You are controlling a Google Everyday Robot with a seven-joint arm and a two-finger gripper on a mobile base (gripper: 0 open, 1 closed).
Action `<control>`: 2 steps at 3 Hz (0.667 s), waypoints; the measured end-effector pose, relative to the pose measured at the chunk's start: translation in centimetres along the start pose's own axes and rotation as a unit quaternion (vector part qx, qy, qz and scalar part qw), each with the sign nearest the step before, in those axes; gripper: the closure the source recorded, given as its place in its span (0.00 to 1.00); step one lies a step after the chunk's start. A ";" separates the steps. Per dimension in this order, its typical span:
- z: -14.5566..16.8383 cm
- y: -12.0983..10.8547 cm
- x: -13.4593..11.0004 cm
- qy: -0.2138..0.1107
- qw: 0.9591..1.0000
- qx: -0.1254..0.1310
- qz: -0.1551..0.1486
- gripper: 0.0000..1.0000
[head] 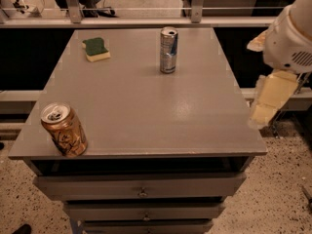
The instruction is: Knock redbull can over
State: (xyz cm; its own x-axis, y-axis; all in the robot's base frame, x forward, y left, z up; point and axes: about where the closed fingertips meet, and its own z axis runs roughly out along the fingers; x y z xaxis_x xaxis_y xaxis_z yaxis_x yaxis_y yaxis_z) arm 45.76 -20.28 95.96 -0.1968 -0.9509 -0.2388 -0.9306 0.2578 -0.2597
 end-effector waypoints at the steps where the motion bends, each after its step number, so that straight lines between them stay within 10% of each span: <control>1: 4.7 -3.3 -2.8 -0.053 0.999 0.009 -0.011 0.00; 2: 8.1 -7.4 -5.9 -0.118 0.993 0.022 0.001 0.00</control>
Offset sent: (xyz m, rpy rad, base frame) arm 0.1765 0.0770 -0.0546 0.3785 -0.1718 0.0507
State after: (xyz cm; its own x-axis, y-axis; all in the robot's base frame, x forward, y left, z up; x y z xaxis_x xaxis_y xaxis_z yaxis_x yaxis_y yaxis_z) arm 56.30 -15.22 91.71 -0.1160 -0.8847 -0.4515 -0.9151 0.2720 -0.2977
